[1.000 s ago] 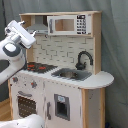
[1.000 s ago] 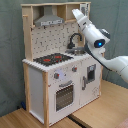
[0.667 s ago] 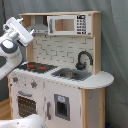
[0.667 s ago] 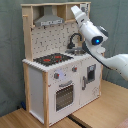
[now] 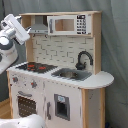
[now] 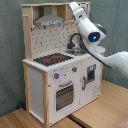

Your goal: Play with the kitchen

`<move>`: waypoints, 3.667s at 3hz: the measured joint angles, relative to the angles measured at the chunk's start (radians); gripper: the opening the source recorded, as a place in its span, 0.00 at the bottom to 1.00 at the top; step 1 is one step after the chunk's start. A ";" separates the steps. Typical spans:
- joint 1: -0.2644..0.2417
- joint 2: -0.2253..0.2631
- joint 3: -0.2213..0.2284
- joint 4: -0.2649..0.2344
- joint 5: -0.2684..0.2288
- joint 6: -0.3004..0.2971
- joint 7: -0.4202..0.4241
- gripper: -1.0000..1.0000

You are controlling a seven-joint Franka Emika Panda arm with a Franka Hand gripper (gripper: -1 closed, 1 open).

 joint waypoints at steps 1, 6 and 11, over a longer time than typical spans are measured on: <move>-0.002 0.015 0.004 0.052 -0.009 -0.073 0.051 1.00; -0.054 0.030 0.097 0.148 -0.040 -0.437 0.454 1.00; -0.254 0.085 0.084 0.280 -0.038 -0.599 0.387 0.00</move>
